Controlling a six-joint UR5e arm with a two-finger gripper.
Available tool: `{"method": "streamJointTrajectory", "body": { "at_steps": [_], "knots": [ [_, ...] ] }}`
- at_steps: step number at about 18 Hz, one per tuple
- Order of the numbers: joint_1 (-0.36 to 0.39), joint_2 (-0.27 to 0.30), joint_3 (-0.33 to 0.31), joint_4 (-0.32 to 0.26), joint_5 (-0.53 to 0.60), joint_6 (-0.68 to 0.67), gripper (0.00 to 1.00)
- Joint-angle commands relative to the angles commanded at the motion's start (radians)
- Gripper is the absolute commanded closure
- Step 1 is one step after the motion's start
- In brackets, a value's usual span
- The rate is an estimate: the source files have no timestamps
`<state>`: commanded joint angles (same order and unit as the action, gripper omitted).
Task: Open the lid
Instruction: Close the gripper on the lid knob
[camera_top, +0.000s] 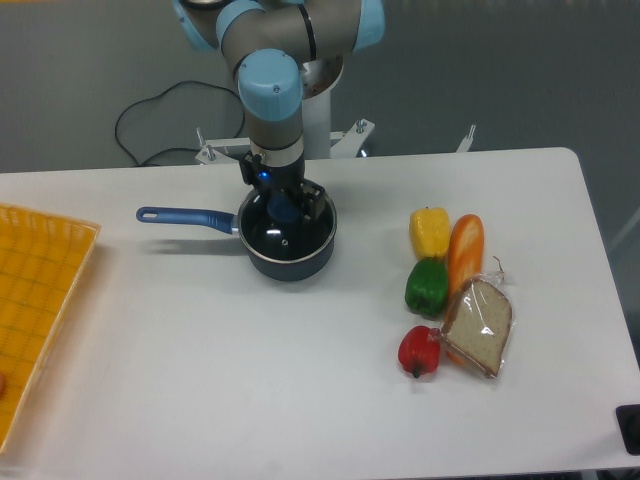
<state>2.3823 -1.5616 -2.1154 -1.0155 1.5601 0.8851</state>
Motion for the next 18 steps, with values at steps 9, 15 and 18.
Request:
{"method": "streamJointTrajectory", "body": {
  "at_steps": [9, 15, 18],
  "knots": [
    [0.000, 0.002, 0.003, 0.000, 0.000, -0.002, 0.44],
    [0.000, 0.000, 0.015, -0.005, 0.002, -0.002, 0.52],
    [0.000, -0.005, 0.040, -0.008, 0.003, 0.000, 0.52]
  ]
}}
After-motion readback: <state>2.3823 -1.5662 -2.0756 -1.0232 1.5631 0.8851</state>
